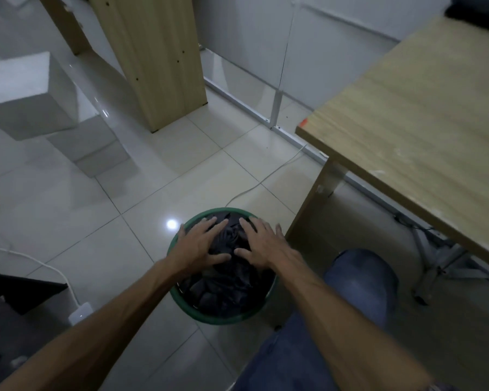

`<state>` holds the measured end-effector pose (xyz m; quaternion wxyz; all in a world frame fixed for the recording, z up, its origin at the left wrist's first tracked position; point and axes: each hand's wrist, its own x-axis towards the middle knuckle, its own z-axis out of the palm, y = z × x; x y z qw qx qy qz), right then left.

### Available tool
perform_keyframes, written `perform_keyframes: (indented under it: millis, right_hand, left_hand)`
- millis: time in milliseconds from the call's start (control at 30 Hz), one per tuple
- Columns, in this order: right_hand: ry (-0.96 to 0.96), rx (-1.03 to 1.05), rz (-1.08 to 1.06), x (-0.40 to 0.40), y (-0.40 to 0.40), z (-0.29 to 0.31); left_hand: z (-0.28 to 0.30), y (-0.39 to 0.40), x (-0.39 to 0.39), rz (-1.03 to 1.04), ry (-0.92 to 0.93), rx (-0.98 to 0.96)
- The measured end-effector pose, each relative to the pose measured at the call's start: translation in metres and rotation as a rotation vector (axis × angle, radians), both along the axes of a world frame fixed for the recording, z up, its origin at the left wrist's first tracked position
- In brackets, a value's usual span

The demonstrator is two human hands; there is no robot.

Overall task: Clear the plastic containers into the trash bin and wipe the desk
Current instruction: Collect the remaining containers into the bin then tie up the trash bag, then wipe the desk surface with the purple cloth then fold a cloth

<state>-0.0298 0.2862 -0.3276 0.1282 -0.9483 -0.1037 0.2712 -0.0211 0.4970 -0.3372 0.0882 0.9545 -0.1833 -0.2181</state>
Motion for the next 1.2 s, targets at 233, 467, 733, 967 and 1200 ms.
perform_keyframes:
  millis: [233,467,733,967,1200]
  right_hand:
    - [-0.228,0.033,0.058,0.008,-0.009,0.084]
    - [-0.309,0.134,0.052,0.015,-0.006,0.192]
    - [-0.388,0.326,-0.089,0.017,-0.042,0.316]
    - [-0.612,0.405,-0.271,-0.005,-0.143,0.374]
    - [-0.804,0.415,-0.506,-0.032,-0.256,0.388]
  left_hand:
    - [0.091,-0.016,0.024,-0.004,-0.102,-0.044]
    - [0.211,-0.015,0.035,0.029,-0.298,-0.11]
    - [0.332,-0.057,0.051,0.028,-0.492,-0.287]
    - [0.382,-0.159,0.067,-0.133,-0.508,-0.503]
    - [0.398,-0.282,0.073,-0.297,-0.38,-0.712]
